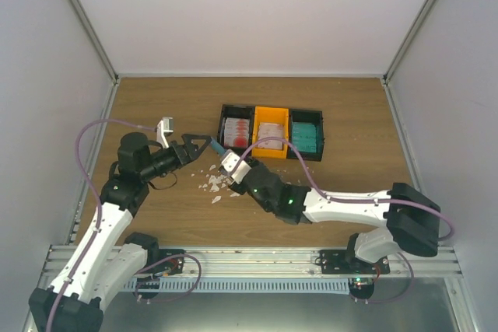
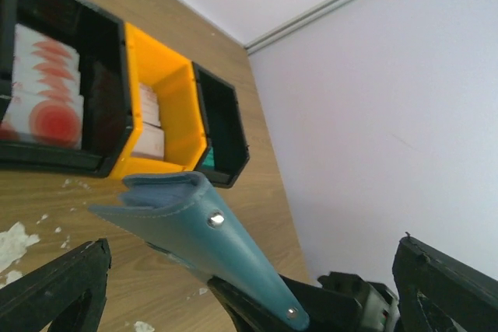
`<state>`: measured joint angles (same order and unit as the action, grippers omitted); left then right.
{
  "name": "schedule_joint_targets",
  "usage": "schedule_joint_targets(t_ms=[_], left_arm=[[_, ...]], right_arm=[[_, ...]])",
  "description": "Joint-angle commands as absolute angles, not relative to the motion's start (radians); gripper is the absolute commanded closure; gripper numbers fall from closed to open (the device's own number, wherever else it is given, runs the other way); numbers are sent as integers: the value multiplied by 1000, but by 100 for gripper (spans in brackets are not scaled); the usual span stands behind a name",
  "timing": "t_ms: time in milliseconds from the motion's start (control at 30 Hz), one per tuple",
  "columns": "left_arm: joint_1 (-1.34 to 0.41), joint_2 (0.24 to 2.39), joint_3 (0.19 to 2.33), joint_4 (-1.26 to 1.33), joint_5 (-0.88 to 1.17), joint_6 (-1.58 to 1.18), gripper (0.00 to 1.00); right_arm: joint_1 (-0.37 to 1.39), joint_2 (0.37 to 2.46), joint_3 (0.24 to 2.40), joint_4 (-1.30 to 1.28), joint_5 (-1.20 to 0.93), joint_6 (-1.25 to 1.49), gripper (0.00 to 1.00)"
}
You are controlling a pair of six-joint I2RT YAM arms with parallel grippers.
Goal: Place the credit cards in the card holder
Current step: Pick up the card holder from the center of the board, then open the card holder at the center of the board.
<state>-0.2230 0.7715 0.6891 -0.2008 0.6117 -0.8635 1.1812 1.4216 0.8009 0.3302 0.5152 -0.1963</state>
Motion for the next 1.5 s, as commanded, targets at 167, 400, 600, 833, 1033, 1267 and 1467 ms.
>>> schedule_joint_targets(t_ms=[167,400,600,833,1033,1267,1467], left_arm=[[-227,774,654,-238,550,-913,11],[-227,806,578,-146,655,-1049,22],[-226,833,561,-116,649,-1079,43],[-227,859,566,-101,635,-1047,87],[-227,881,581,-79,627,-928,100],[-228,891,609,-47,710,-694,100],[-236,900,617,-24,826,-618,100]], right_arm=[[1251,1513,840,532,667,-382,99],[1290,1612,887,618,732,-478,100],[1325,1658,916,638,733,-502,99],[1325,1607,908,497,651,-345,82],[1308,1464,886,261,509,-91,33],[1159,1231,858,63,226,342,19],[1115,1281,997,-144,192,484,21]])
